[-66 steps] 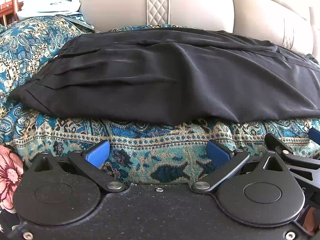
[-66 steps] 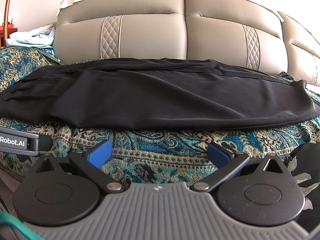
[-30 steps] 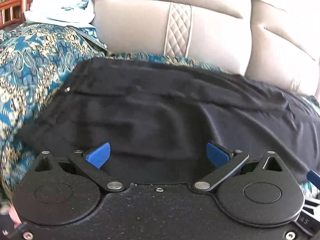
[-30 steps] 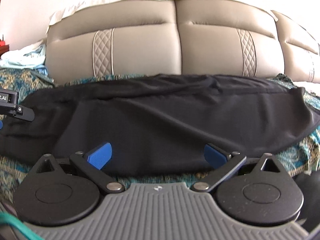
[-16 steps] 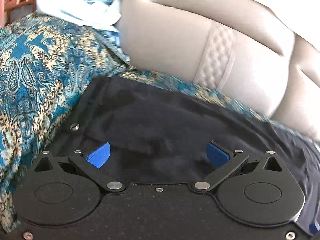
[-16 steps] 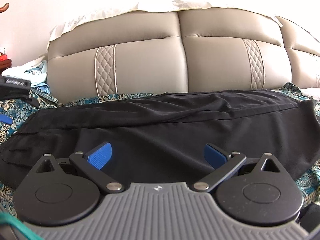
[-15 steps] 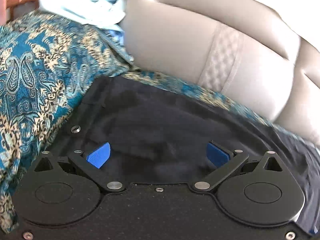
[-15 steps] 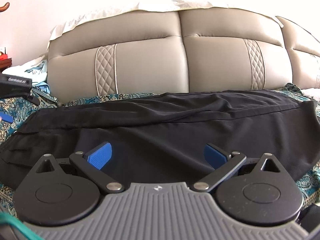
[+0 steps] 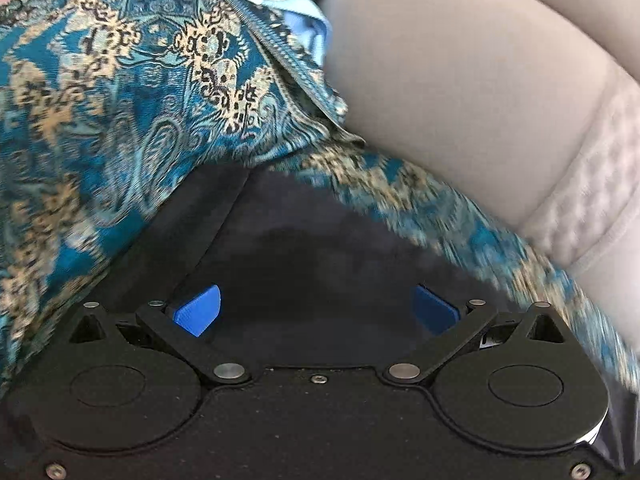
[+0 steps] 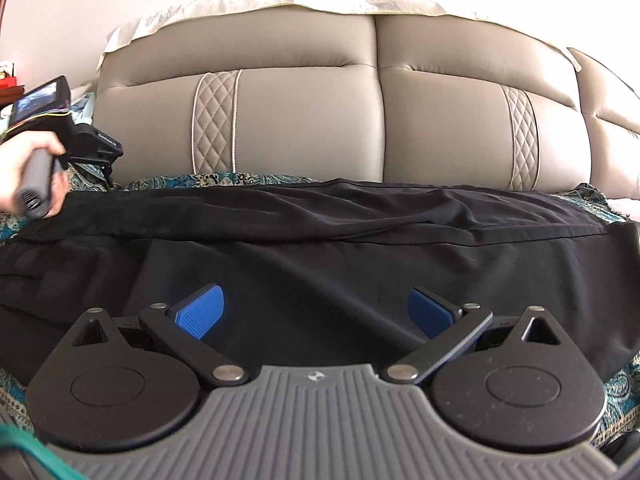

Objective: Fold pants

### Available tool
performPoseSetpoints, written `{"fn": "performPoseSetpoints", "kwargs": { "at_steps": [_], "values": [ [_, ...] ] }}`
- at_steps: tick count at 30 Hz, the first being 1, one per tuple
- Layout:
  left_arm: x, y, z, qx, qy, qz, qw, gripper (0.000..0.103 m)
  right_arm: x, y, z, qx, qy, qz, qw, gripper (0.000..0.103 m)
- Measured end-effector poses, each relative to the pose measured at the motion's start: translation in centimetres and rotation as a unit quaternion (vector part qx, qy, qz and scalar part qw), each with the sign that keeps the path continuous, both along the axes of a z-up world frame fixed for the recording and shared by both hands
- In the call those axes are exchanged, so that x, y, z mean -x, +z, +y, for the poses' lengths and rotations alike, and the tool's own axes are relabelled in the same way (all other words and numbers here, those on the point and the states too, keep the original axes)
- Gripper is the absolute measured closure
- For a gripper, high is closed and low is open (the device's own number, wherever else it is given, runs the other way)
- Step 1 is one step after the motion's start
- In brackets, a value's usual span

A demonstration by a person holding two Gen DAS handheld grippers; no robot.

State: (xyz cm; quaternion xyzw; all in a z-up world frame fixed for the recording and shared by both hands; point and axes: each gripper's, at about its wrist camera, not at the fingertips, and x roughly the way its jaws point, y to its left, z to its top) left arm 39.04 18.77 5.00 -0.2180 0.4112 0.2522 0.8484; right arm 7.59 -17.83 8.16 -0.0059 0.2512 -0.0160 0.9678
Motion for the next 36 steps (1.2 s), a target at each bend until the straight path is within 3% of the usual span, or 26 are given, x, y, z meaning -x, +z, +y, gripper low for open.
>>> {"fn": "performPoseSetpoints", "kwargs": {
  "at_steps": [6,13,15,16,18,19,20,21,24,30,36],
  "values": [
    [-4.4,-2.2,1.3,-0.001,0.094,0.021,0.9954,0.0,-0.8,-0.5,0.0,-0.012,-0.019,0.018,1.0,0.0],
    [-7.9,-3.9,0.8,-0.079,0.11,0.068,0.9885,0.0,-1.3,-1.3,0.0,-0.025,-0.019,0.037,0.999,0.0],
    [-7.5,-3.9,0.9,-0.065,0.118,0.061,0.989,0.002,-1.6,-1.3,0.1,-0.023,-0.015,0.038,0.999,0.0],
    [-7.1,-3.9,0.9,-0.062,0.12,0.056,0.9893,0.006,-1.7,-1.2,0.1,-0.024,-0.013,0.037,0.999,0.0],
    [-5.9,-3.3,0.6,-0.072,0.13,0.05,0.9876,0.044,-2.2,-1.0,0.0,-0.029,-0.011,0.036,0.999,0.0],
    [-5.2,-3.0,0.6,-0.069,0.128,0.044,0.9884,0.056,-2.5,-0.9,0.0,-0.033,-0.009,0.035,0.999,0.0],
    [-4.4,-2.8,0.8,-0.048,0.114,0.029,0.992,0.076,-2.8,-0.6,-0.1,-0.038,-0.006,0.032,0.999,0.0],
    [-3.7,-2.5,1.1,-0.031,0.102,0.018,0.9941,0.086,-3.2,-0.4,-0.2,-0.044,-0.005,0.029,0.999,0.0],
    [-1.7,-1.9,1.9,0.007,0.092,-0.006,0.9958,0.095,-4.6,0.6,-0.3,-0.069,-0.009,0.024,0.997,0.0],
    [2.2,-0.2,3.5,0.041,0.064,-0.044,0.9961,0.098,-6.5,2.2,-0.5,-0.131,-0.01,0.009,0.991,0.0],
    [7.3,1.8,3.0,0.015,0.015,-0.084,0.9962,0.101,-8.3,2.1,0.8,-0.22,0.014,0.033,0.975,0.0]
  ]
}}
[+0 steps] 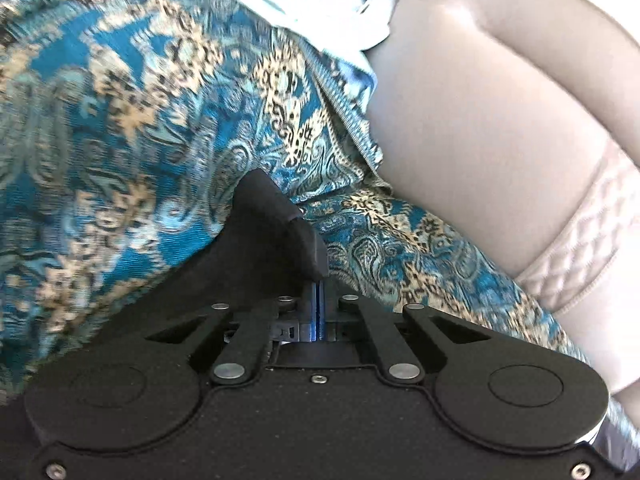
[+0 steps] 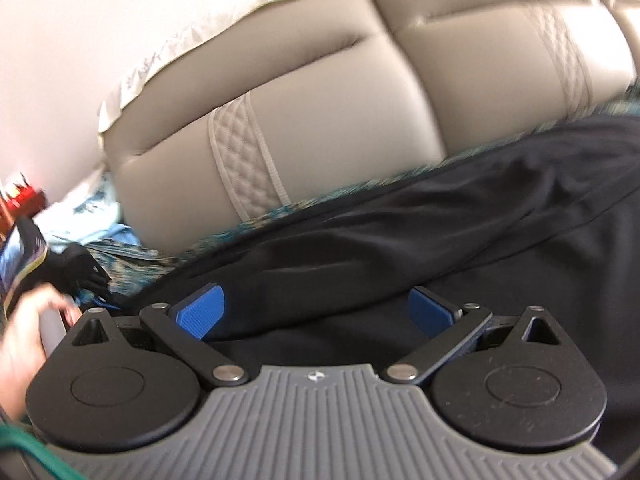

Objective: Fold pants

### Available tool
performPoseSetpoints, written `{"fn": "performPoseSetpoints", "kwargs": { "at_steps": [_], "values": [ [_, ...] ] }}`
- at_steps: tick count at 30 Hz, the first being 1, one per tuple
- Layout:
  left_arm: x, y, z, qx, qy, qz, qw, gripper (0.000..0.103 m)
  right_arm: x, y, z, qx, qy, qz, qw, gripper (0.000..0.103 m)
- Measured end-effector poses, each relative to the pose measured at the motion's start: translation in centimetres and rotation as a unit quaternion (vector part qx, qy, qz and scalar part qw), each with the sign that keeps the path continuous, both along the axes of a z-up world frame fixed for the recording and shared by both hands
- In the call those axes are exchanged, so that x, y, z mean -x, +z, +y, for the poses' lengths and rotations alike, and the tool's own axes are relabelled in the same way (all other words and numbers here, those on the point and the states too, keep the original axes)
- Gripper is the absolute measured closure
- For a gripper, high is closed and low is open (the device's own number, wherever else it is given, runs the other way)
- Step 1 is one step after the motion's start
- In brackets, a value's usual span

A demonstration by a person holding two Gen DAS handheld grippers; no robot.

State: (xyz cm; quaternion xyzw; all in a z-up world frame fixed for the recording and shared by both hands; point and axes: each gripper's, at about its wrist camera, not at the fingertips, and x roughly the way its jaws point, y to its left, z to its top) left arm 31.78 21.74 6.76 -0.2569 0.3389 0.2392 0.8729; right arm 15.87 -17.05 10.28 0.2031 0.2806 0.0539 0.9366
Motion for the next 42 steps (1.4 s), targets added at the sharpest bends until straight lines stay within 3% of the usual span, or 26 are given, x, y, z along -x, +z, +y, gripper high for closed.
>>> {"fn": "performPoseSetpoints", "kwargs": {
  "at_steps": [8,12,17,22,27,28,35,39,42],
  "values": [
    [6.0,2.0,-0.4,-0.002,-0.045,-0.051,0.9977,0.102,-4.3,-1.1,6.2,-0.104,0.065,0.035,0.992,0.003],
    [6.1,2.1,-0.4,-0.014,-0.063,-0.049,0.9967,0.101,-7.4,-1.4,9.5,-0.144,0.095,0.05,0.984,0.017],
    [6.3,1.2,0.3,0.015,-0.064,-0.044,0.9969,0.101,-12.1,-2.5,12.4,-0.186,0.106,0.106,0.971,0.038],
    [6.7,1.2,0.8,0.029,-0.074,-0.049,0.9957,0.101,-14.6,-4.1,13.5,-0.191,0.085,0.148,0.967,0.053],
    [6.6,0.8,1.0,0.038,-0.077,-0.048,0.9951,0.101,-15.7,-4.9,13.6,-0.193,0.063,0.152,0.967,0.09],
    [6.6,0.7,1.0,0.042,-0.078,-0.049,0.9949,0.101,-15.6,-4.9,13.4,-0.195,0.059,0.151,0.967,0.093],
    [7.9,0.5,0.7,0.058,-0.094,-0.086,0.9902,0.092,-13.0,-3.2,12.9,-0.156,0.052,0.101,0.981,0.099],
    [8.0,0.5,0.9,0.078,-0.088,-0.092,0.9888,0.065,-11.0,-2.5,12.8,-0.14,0.053,0.087,0.985,0.099],
    [8.2,0.4,0.8,0.077,-0.08,-0.091,0.9896,0.065,-8.9,-2.3,12.7,-0.129,0.058,0.079,0.987,0.099]
  ]
}}
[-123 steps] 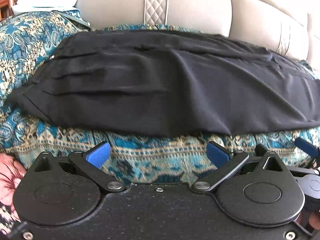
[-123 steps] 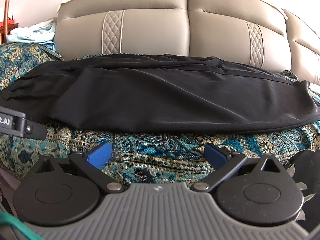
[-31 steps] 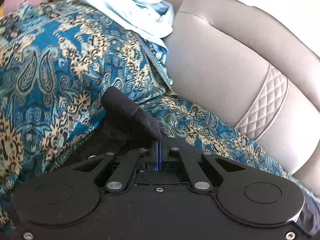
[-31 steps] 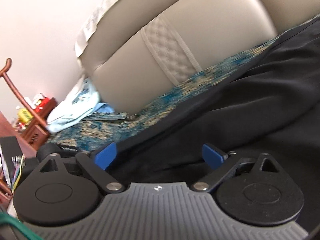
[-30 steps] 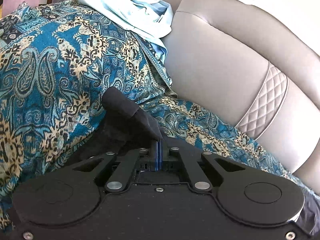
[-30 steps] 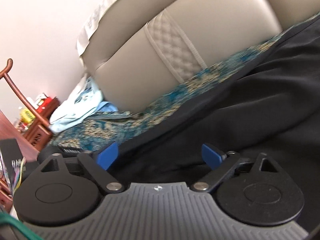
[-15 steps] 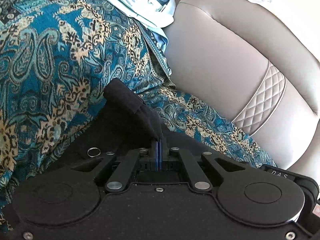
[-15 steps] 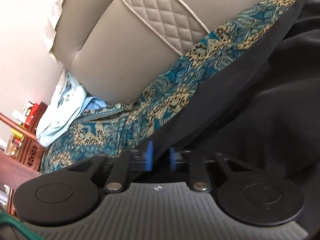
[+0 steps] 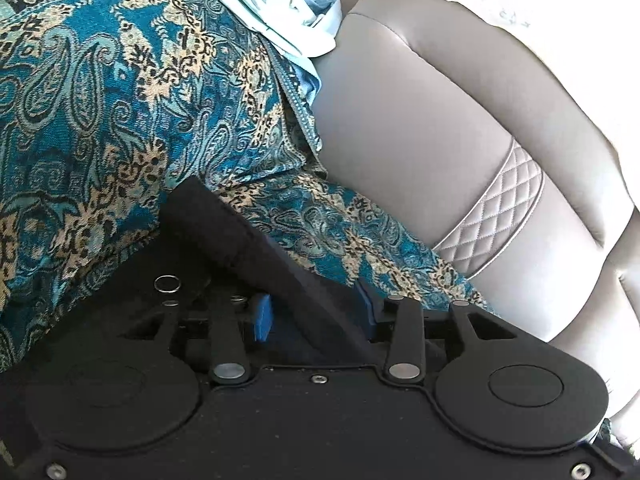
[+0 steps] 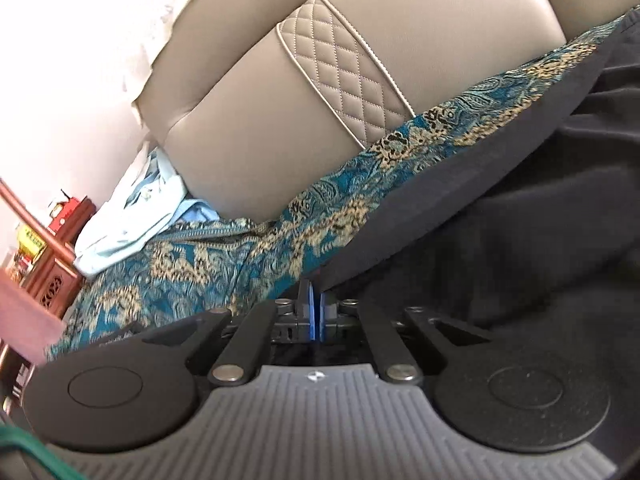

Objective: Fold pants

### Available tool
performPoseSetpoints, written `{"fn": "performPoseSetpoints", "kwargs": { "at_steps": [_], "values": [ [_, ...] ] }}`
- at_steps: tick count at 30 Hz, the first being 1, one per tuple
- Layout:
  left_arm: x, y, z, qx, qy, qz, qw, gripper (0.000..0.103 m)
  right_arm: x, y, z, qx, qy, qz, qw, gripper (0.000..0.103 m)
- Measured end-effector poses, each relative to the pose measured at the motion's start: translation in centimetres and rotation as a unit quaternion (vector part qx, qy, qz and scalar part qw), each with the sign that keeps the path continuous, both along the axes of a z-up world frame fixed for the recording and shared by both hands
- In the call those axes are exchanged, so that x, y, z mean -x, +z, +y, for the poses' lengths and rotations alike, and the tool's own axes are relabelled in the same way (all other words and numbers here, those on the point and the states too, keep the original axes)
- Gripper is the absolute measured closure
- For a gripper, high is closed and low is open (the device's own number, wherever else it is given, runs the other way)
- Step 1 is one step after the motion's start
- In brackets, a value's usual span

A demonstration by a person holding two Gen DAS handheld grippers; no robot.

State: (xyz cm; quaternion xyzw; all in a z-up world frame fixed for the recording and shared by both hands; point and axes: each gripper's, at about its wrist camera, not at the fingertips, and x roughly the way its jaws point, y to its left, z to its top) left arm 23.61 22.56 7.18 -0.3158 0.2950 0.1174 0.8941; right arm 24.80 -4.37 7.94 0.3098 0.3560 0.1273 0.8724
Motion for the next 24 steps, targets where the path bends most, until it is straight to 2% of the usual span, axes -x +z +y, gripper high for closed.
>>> {"fn": "performPoseSetpoints", "kwargs": {
  "at_steps": [3,4,5,10,18,24],
  "values": [
    [0.5,-0.5,0.0,0.01,0.004,0.007,0.9999,0.066,2.3,0.0,-0.4,0.002,-0.001,-0.007,1.0,0.099],
    [0.8,-0.6,-0.1,0.008,0.004,0.009,0.9999,0.073,3.0,0.1,-0.5,0.005,-0.001,-0.01,1.0,0.099],
    [1.0,-0.6,-0.3,-0.001,0.001,0.012,0.9999,0.099,3.6,0.1,-0.6,0.008,-0.002,-0.012,1.0,0.099],
    [4.2,0.7,-2.0,-0.055,-0.014,0.007,0.9983,0.1,6.9,0.4,-1.3,0.017,-0.003,-0.025,1.0,0.099],
    [9.7,2.7,-4.0,-0.076,-0.031,-0.005,0.9966,0.1,12.1,0.7,-3.7,-0.006,-0.01,-0.02,1.0,0.094],
    [12.3,2.4,-5.2,-0.086,-0.047,0.011,0.9951,0.099,14.7,0.4,-4.9,-0.016,-0.026,-0.009,0.999,0.094]
  ]
}}
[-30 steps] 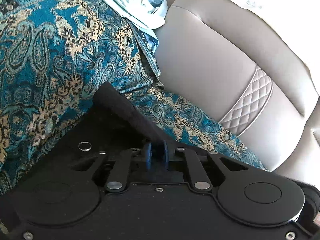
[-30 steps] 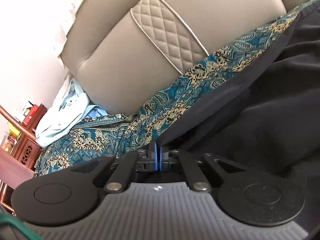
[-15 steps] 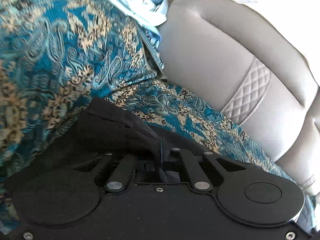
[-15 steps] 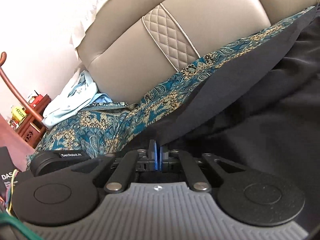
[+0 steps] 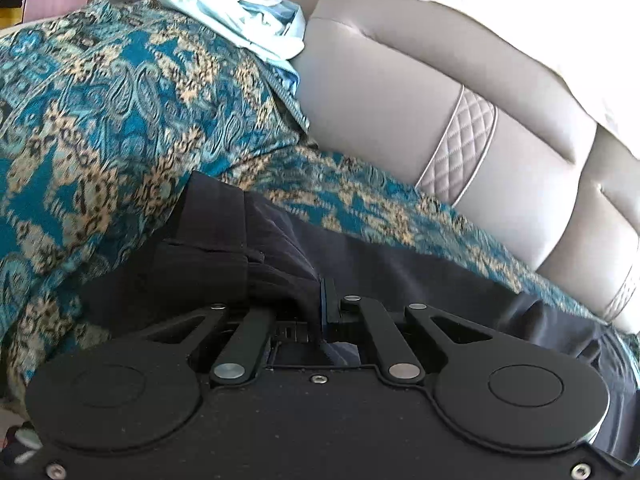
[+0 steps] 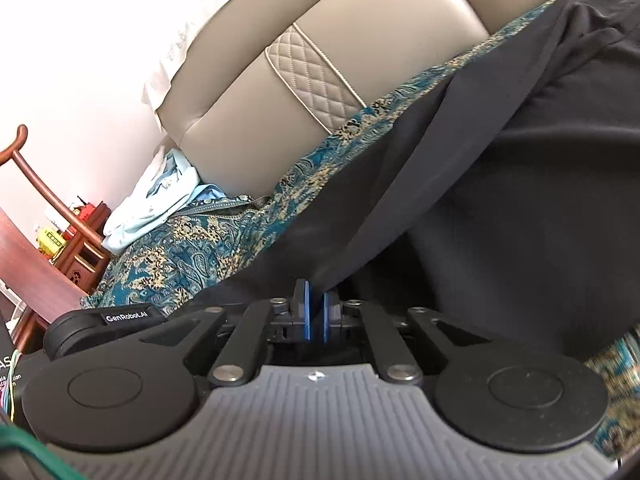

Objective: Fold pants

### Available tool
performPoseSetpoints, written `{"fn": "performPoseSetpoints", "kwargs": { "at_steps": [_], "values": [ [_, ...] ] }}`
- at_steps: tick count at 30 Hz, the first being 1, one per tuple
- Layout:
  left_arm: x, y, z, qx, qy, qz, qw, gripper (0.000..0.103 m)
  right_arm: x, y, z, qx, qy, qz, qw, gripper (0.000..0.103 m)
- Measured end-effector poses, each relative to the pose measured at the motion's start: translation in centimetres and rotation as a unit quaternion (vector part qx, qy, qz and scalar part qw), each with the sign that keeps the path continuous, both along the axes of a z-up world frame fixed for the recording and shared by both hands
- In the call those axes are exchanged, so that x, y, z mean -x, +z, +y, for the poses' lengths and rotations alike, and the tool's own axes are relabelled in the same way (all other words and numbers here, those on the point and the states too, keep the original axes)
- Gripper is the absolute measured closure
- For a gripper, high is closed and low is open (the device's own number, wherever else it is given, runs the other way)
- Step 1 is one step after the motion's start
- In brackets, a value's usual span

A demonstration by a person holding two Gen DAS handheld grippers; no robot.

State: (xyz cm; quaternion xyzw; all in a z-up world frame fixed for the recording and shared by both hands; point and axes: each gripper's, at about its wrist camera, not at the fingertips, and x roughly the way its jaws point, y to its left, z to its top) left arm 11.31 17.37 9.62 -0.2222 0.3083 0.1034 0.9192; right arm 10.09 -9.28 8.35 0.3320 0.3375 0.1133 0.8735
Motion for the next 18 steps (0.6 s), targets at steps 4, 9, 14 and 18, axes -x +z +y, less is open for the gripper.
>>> {"fn": "performPoseSetpoints", "kwargs": {
  "at_steps": [4,9,14,18],
  "values": [
    [0.6,-1.4,0.3,0.01,0.008,0.029,0.9995,0.099,0.4,-0.7,0.0,0.004,0.006,0.008,1.0,0.09],
    [1.0,-3.2,0.9,0.021,0.023,0.06,0.9977,0.099,-0.2,-1.3,0.2,0.013,0.011,0.009,1.0,0.078],
    [1.2,-4.5,1.1,0.025,0.028,0.075,0.9964,0.098,-1.5,-1.9,0.1,0.037,0.009,0.019,0.999,0.077],
    [1.1,-5.1,0.7,0.01,0.026,0.076,0.9967,0.098,-2.8,-2.5,-0.8,0.053,-0.013,0.028,0.998,0.072]
  ]
}}
